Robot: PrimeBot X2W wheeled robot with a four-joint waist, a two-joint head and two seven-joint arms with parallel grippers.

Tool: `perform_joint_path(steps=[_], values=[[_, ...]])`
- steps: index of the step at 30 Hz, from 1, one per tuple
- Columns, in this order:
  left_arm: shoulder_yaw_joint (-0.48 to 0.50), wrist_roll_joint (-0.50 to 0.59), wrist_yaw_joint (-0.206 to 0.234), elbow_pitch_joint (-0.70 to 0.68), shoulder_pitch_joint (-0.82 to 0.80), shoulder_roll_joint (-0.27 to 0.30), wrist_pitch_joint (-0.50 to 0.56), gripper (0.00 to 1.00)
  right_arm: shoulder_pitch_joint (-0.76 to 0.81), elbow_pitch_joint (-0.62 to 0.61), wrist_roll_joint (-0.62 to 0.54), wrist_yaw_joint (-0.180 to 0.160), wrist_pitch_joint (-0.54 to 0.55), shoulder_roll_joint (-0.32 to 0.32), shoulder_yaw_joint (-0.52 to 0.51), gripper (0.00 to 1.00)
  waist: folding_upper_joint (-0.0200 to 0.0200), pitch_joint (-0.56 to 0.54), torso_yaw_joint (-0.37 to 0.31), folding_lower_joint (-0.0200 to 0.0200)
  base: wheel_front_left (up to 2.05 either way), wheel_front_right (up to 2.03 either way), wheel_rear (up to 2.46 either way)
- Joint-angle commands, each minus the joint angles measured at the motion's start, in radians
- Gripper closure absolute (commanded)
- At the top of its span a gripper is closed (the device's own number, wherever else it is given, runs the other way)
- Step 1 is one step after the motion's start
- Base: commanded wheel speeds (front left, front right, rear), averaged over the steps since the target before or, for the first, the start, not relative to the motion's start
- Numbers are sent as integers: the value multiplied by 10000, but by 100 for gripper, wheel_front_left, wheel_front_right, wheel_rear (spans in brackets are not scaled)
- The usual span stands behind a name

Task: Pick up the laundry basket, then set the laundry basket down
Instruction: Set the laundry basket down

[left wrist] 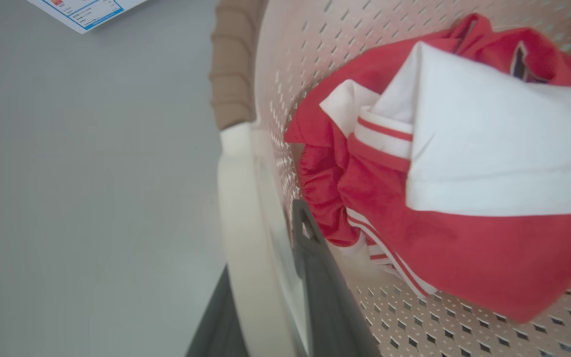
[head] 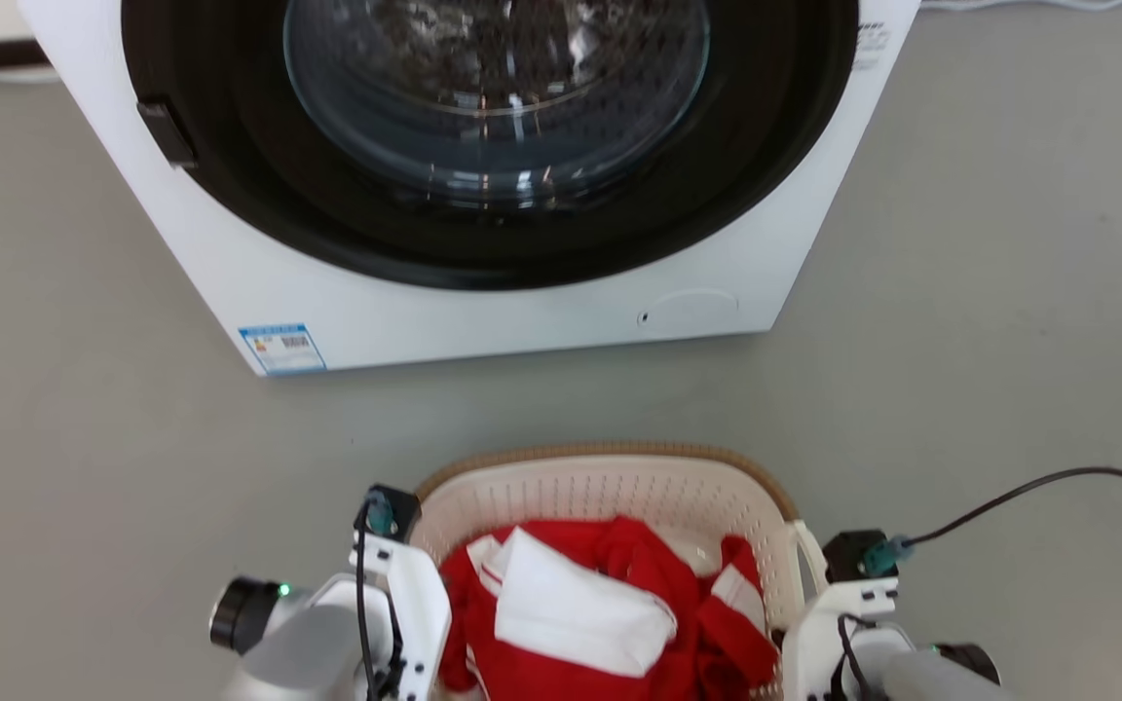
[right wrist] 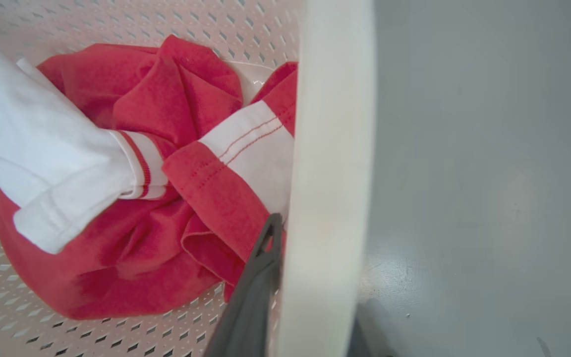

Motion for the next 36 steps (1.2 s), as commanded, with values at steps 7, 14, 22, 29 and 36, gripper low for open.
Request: perform_joint_path(steps=[7, 14, 22, 29, 36], values=[[56, 111, -11, -87, -948, -289, -352, 100, -821, -417, 124, 255, -891, 427, 158, 100, 0, 1096, 192, 0, 0, 0, 0], [137, 206, 312, 154, -1741, -277, -912, 100, -1639, -207, 181, 255, -1638, 427, 180, 100, 0, 2397, 270, 0, 0, 0, 0], [248, 244, 505, 324, -2593, -255, -1385, 100, -2629, 284, 192, 255, -2259, 427, 159, 100, 0, 3722, 465, 0, 0, 0, 0], [246, 316, 601, 415, -3111, -258, -1664, 100, -3100, 555, 150, 255, -2501, 427, 221, 100, 0, 4435, 568, 0, 0, 0, 0], [219, 412, 675, 473, -3620, -251, -1837, 100, -3463, 688, 139, 255, -2675, 427, 235, 100, 0, 5065, 601, 0, 0, 0, 0]])
